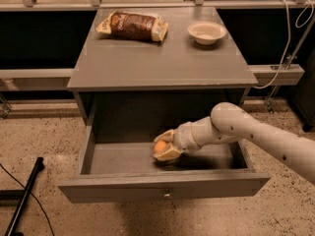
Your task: Place orange into top drawer
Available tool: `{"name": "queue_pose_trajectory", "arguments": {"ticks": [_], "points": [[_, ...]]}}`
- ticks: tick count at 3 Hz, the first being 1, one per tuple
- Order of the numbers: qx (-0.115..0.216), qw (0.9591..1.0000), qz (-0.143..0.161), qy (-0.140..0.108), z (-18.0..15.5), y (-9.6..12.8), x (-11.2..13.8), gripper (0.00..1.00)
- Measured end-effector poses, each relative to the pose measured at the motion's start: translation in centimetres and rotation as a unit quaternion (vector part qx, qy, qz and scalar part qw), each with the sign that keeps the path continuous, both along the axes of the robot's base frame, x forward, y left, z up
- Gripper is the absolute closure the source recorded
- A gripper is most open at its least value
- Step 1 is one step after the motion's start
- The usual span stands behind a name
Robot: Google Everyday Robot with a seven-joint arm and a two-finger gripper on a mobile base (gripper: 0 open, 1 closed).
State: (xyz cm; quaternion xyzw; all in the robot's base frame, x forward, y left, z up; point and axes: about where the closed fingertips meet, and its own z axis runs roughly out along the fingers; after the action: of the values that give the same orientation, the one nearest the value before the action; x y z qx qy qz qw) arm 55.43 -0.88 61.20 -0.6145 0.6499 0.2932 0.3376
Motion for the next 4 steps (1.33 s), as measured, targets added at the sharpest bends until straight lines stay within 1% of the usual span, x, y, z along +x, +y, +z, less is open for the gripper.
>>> {"name": "queue_pose_trajectory", "arguments": {"ticks": [1,2,3,4], "points": [[-0.002,1.0,-0.001,0.001,-0.1,-0.1,0.0,0.36],[0.0,1.0,-0.002,-0.002,0.2,-0.1,-0.1,0.05],[0.007,0.9999,-0.006,-0.011,1.0,-0.2,-0.3,0.0],[0.0,0.9992,-0.023,-0.031,4.0,-1.1,-1.3,0.0]]}}
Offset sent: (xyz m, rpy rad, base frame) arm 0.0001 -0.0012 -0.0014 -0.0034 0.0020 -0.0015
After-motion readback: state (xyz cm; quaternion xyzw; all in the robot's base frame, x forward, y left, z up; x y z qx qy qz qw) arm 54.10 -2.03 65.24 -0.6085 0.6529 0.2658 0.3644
